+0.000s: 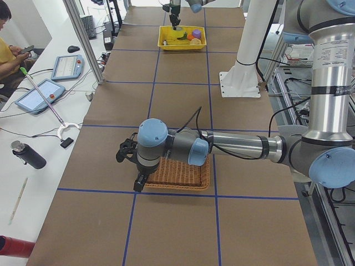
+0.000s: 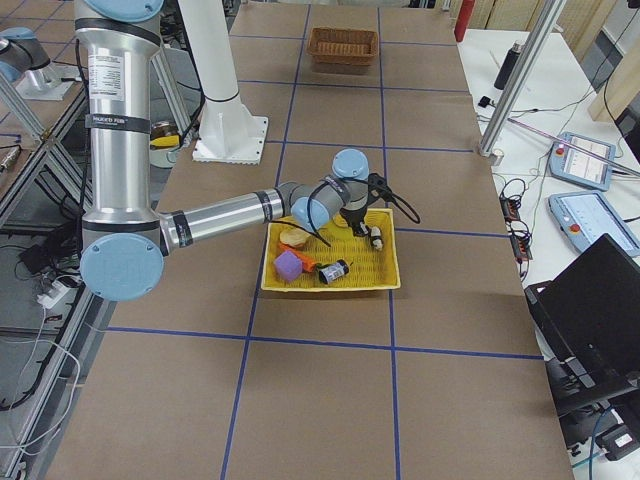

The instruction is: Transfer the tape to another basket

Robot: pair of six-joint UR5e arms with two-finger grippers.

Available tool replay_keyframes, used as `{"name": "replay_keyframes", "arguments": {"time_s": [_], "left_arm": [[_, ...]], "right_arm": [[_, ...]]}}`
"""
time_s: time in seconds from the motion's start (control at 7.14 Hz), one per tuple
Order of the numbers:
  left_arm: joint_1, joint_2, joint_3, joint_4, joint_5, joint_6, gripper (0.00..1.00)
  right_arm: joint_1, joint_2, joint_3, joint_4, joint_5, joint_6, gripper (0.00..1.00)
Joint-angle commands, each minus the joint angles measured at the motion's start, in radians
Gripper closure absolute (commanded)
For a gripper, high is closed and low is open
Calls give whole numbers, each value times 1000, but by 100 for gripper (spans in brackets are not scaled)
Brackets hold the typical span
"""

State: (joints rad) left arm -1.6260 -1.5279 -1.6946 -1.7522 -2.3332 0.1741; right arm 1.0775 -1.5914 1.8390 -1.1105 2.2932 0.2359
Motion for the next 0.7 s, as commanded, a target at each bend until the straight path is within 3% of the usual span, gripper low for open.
{"name": "replay_keyframes", "arguments": {"time_s": [0.0,0.42,0.56], "left_arm": [[0,3,1,-83,0,-1,1],[52,-37,1,-327,-43,-149,1],[64,-40,0,-357,-48,-148,1]], "right_arm": [[28,74,0,-5,26,40,100],[6,230,0,-5,19,300,100],[-28,292,-6,-6,-9,363,100]]}}
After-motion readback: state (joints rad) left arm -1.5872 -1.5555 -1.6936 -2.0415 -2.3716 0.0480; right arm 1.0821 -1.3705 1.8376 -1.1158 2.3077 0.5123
